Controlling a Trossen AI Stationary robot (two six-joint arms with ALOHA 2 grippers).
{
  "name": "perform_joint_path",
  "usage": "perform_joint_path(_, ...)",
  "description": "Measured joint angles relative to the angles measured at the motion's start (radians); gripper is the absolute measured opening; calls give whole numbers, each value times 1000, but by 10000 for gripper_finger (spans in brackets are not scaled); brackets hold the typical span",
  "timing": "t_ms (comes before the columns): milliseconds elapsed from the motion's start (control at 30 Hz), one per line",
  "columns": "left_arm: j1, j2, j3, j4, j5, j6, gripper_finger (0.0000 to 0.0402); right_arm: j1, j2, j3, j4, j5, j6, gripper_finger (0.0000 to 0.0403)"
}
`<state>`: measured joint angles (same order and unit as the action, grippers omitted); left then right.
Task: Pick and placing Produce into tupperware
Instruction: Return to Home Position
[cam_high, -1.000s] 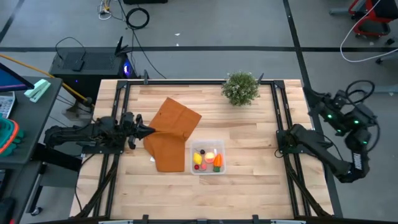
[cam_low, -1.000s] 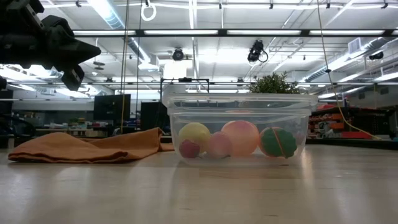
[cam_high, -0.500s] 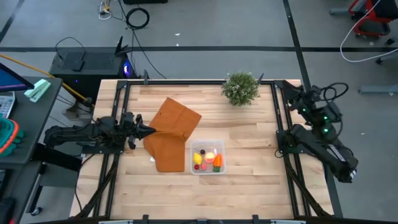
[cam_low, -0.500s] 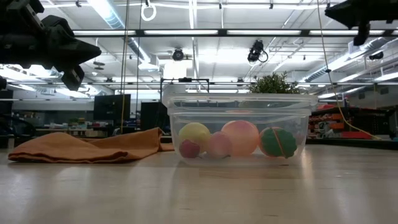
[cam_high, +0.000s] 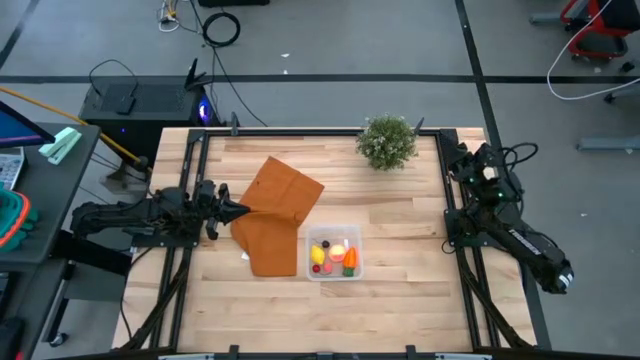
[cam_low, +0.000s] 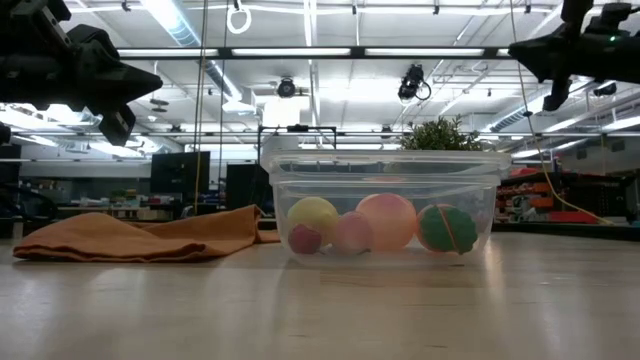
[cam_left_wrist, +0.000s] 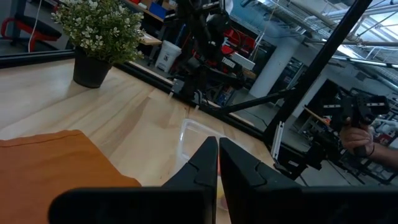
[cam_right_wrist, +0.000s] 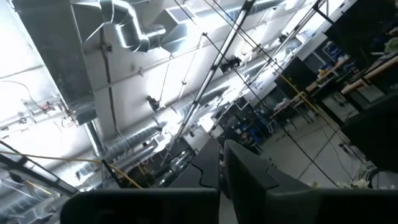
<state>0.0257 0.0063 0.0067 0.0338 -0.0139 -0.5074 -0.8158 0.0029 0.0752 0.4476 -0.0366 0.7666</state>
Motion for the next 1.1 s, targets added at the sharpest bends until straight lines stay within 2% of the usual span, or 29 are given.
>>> perform_joint_path(300,0,0,0,0,0,0,34,1,0,-17,-8,-24,-10,0)
perform_joint_path(700,0,0,0,0,0,1,24,27,0,-63,-3,-19,0,0)
perform_joint_path(867,0,0,0,0,0,1,33,125,0,-64,-34,-18,-4,0)
perform_joint_path(1100,0,0,0,0,0,1,32,335,0,-64,-43,10,-23,0)
